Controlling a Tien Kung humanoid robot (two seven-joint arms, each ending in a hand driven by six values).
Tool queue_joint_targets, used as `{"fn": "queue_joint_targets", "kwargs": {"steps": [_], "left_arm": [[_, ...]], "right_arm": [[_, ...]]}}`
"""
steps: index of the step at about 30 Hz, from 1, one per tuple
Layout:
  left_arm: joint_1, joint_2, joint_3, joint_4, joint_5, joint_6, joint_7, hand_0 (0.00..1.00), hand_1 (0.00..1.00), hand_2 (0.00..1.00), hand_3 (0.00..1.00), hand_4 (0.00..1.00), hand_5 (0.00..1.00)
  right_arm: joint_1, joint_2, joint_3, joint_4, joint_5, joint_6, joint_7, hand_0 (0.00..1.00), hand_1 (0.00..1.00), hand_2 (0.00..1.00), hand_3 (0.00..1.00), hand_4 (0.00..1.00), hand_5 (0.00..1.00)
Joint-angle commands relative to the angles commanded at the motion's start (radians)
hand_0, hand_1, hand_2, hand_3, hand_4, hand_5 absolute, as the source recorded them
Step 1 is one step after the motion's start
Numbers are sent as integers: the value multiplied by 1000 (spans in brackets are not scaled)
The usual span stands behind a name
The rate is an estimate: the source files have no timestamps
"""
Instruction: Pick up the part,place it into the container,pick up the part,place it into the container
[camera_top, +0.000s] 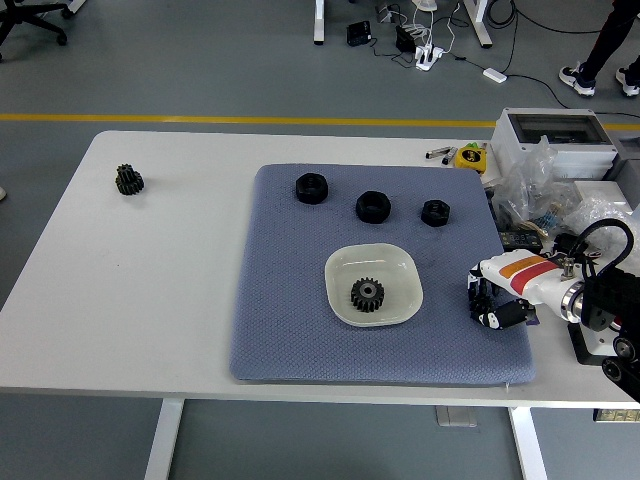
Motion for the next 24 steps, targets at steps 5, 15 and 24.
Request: {"fn": "queue_joint_targets", "kwargs": {"steps": [5, 15, 24], "left_arm": [[1, 0, -1, 0, 2, -1, 0, 651, 647, 622, 554, 593, 499], [-3, 1, 1, 0, -2, 0, -1, 651, 646, 621, 554, 593, 499], [-7, 2, 4, 1, -9, 1, -3, 651, 645, 619, 555, 593, 498]], "right_arm": [[0, 0, -4, 2, 11, -2, 0, 255, 422, 479, 528, 724, 244], [1, 0, -9, 1, 31, -7, 3, 250, 404, 456, 519, 732, 203], [4, -4, -5, 17, 45, -3, 0, 207, 317, 412, 487, 839, 111]]}}
